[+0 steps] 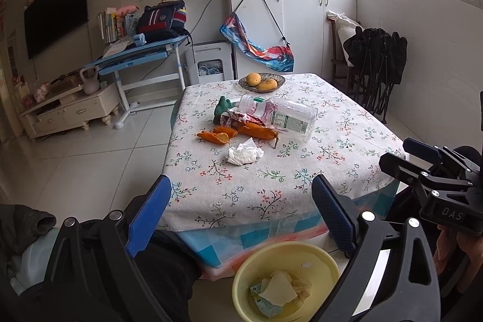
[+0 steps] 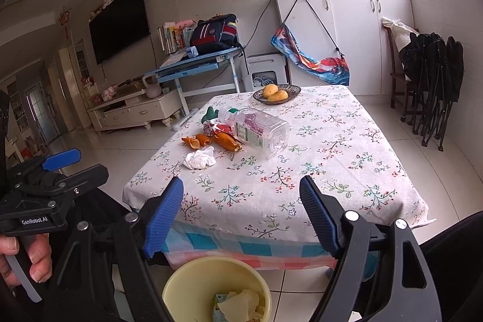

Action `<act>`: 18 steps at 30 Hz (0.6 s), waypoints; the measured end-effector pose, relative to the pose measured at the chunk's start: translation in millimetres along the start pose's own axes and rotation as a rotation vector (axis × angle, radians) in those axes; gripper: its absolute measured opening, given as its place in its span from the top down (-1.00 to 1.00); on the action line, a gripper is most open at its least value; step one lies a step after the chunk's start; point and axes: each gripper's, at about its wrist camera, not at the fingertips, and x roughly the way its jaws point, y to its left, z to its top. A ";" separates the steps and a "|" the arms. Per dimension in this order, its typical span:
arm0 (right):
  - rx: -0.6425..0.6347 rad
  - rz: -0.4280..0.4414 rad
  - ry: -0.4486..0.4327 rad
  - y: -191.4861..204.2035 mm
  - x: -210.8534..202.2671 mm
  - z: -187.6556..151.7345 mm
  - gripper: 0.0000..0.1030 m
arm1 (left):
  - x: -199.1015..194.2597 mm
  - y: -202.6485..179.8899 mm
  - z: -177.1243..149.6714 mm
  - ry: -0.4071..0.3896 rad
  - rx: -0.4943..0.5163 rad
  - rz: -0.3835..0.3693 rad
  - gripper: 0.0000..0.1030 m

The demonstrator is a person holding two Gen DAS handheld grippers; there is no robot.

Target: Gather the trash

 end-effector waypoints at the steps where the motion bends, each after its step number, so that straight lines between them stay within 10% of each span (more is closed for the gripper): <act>1: -0.001 0.000 0.000 0.2 0.2 0.1 -0.48 | 0.0 0.0 0.1 0.000 -0.001 0.000 -0.76; 18: -0.004 0.004 -0.001 3.5 1.1 1.0 -0.48 | 0.7 3.9 1.5 -0.007 -0.009 0.010 -0.78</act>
